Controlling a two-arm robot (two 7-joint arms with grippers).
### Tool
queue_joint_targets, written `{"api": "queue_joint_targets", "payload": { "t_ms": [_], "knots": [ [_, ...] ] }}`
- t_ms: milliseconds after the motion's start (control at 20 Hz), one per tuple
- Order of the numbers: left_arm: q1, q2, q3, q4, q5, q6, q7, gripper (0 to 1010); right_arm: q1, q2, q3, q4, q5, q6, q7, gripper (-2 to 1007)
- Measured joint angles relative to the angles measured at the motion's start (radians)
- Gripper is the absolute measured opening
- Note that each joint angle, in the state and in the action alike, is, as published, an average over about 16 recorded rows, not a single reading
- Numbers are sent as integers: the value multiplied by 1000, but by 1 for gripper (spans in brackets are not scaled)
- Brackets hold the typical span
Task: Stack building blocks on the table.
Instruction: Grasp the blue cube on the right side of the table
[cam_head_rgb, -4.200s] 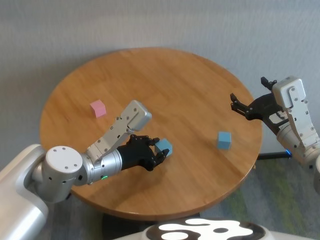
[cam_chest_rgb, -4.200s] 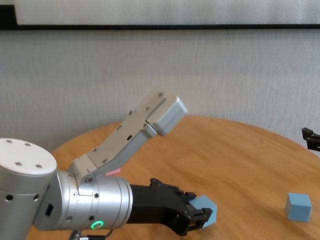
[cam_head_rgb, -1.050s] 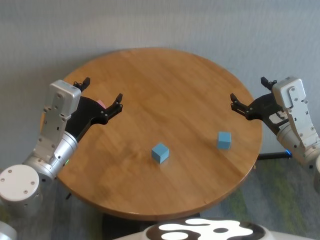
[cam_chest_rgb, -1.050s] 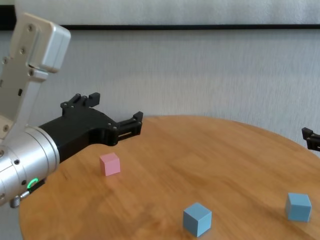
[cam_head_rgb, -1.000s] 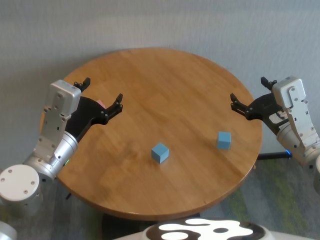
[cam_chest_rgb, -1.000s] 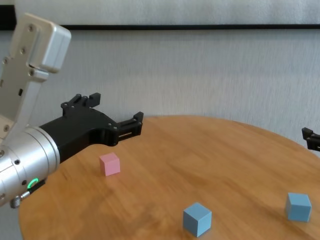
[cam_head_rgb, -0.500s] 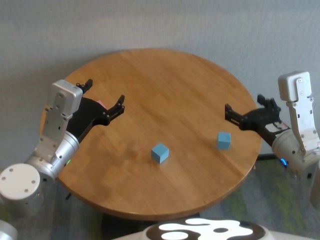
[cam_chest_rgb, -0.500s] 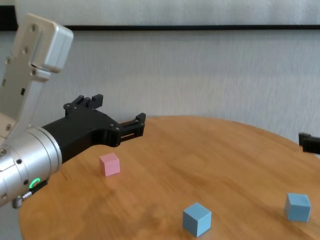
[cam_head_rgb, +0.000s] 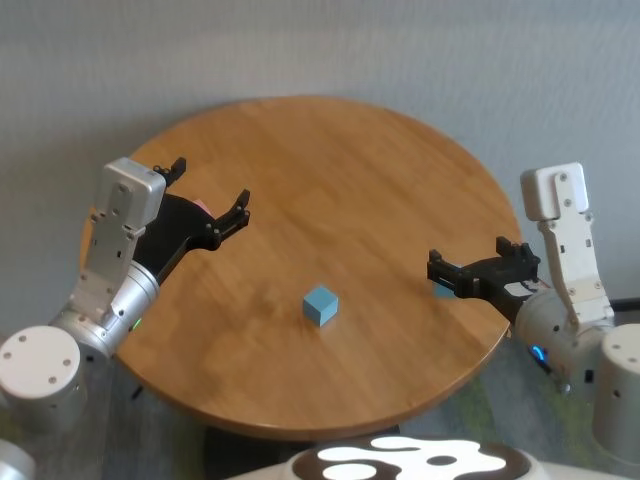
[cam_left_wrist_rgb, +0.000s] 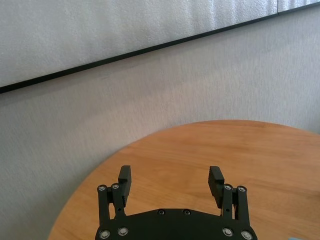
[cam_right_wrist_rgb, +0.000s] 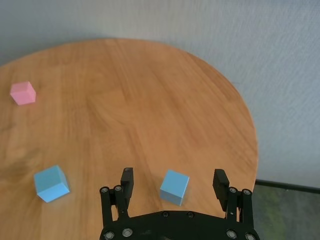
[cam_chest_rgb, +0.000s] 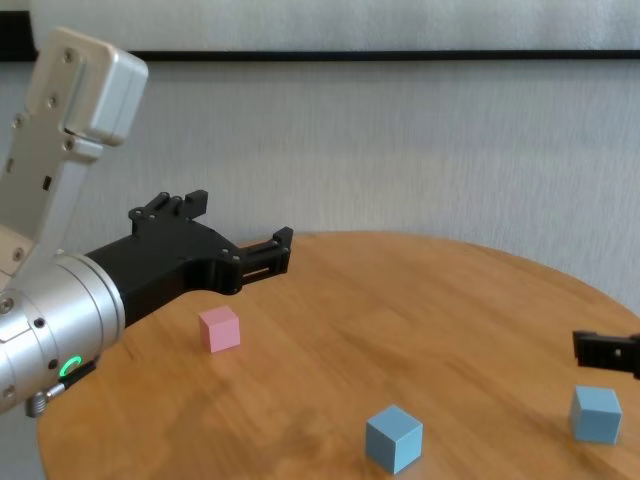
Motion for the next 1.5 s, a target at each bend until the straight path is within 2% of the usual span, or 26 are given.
{"api": "queue_joint_targets", "payload": {
  "t_ms": [200,450,850,1500],
  "knots": [
    [0,0,0,0,-1,1,-1,1002,4,-35,-9,5,-18,43,-36,1005],
    [-1,1,1,0,-2,2,-1,1002,18,-80,-19,33,-42,73,-74,1005],
    [-1,1,1,0,-3,3,-2,1002,36,-144,-22,79,-69,95,-118,1005],
    [-1,1,2,0,-3,4,-2,1002,56,-226,-17,151,-113,109,-177,1005]
  ]
}}
